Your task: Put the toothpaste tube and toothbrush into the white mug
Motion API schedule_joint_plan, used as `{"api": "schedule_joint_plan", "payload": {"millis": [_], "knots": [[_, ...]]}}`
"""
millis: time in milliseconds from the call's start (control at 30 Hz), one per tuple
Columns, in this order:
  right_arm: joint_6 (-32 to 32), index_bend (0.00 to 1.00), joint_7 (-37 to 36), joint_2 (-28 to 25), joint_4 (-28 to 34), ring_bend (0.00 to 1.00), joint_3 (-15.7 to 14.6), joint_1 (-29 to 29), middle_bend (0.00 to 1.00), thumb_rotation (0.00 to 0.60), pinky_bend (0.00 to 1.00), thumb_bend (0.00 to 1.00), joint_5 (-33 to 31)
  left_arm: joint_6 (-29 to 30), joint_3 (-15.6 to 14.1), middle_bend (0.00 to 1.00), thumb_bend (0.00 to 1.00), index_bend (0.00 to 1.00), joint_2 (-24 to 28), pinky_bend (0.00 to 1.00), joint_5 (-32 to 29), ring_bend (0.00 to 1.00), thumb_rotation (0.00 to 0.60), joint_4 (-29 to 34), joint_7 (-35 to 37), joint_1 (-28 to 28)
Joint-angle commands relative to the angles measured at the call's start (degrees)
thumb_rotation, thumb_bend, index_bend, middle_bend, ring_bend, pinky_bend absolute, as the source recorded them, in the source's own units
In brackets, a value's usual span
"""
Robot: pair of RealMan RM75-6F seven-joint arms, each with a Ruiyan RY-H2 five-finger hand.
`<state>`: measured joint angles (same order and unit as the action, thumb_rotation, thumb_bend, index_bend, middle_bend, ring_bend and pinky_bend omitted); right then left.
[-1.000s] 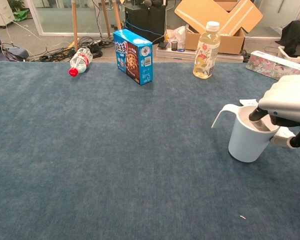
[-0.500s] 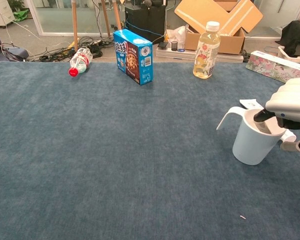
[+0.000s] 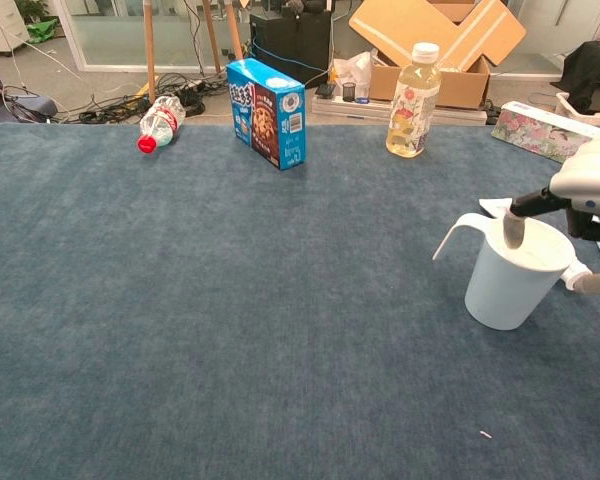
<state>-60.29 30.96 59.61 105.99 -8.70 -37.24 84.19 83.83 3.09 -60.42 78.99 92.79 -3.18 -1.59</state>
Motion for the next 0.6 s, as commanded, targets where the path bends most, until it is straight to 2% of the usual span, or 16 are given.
{"api": "schedule_joint_plan", "payload": {"millis": [33,200,333,600], "knots": [[-2.3,0.38,-3.1,-2.7,2.0,1.00,1.0,0.9,1.00,0.600,1.00,0.16,2.6,0.1,0.0,0.40,0.00,0.43,0.0,0.35,0.1,0.31,0.600,0.0,0.0,0.0],[-5.4,0.38,-8.3,-5.9,2.4,1.00,3.3,2.1,1.00,0.600,1.00,0.16,4.2,0.0,-0.1,0.40,0.00,0.43,0.0,0.35,0.2,0.31,0.600,0.1,0.0,0.0],[-6.9,0.38,-9.4,-6.0,-0.5,1.00,5.8,3.0,1.00,0.600,1.00,0.16,2.6,-0.1,-0.1,0.40,0.00,0.43,0.0,0.35,0.2,0.31,0.600,0.1,0.1,-0.1],[-3.4,0.38,-11.2,-3.6,-6.9,1.00,8.6,3.3,1.00,0.600,1.00,0.17,-3.5,-0.3,-0.1,0.40,0.00,0.43,0.1,0.35,0.0,0.31,0.600,0.0,0.3,-0.1]]}}
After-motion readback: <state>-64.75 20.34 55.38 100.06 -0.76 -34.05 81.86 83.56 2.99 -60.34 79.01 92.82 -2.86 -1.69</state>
